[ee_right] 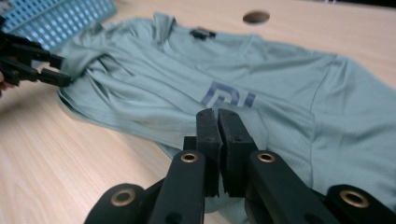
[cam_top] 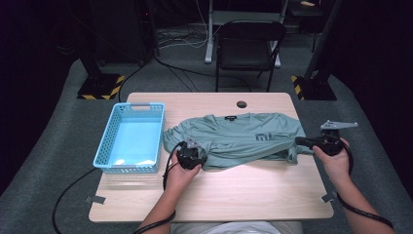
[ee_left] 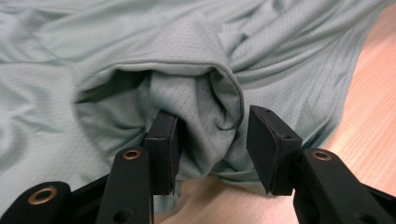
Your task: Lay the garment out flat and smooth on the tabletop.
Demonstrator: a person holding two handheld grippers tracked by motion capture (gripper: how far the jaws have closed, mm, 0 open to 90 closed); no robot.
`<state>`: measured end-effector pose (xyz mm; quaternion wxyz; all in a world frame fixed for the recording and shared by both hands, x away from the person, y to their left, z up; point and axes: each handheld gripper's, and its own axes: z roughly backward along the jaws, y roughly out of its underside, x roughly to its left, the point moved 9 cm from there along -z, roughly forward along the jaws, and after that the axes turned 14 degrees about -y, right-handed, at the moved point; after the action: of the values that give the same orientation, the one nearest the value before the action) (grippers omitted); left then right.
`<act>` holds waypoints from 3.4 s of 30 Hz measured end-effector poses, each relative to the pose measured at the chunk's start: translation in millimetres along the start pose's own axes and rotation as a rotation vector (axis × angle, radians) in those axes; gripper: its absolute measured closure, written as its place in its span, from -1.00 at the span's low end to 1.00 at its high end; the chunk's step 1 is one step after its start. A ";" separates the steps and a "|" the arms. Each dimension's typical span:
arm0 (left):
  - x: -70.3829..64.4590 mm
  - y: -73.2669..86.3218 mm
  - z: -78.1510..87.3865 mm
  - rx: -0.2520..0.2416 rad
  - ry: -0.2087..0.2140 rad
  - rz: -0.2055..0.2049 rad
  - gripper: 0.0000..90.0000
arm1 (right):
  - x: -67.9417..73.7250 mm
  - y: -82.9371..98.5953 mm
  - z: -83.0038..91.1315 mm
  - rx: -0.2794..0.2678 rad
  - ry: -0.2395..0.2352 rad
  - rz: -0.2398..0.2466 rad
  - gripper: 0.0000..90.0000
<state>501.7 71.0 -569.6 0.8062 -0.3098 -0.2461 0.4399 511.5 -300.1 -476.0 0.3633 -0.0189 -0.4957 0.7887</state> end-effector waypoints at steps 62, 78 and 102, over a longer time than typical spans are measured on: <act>-4.3 16.8 8.6 0.038 -0.004 0.031 0.21 | -2.6 69.0 -54.9 0.174 0.028 0.007 0.93; -25.3 19.0 42.7 0.020 -0.003 0.010 0.18 | 4.7 66.1 -53.3 0.175 0.017 0.023 0.93; 34.0 -23.4 52.2 -0.068 -0.068 0.064 0.87 | -5.0 40.7 -16.1 0.091 0.082 0.053 0.94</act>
<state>496.5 105.3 -512.7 0.7720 -0.3297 -0.2783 0.4668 498.9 -300.7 -518.2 0.3627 -0.0479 -0.4432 0.8184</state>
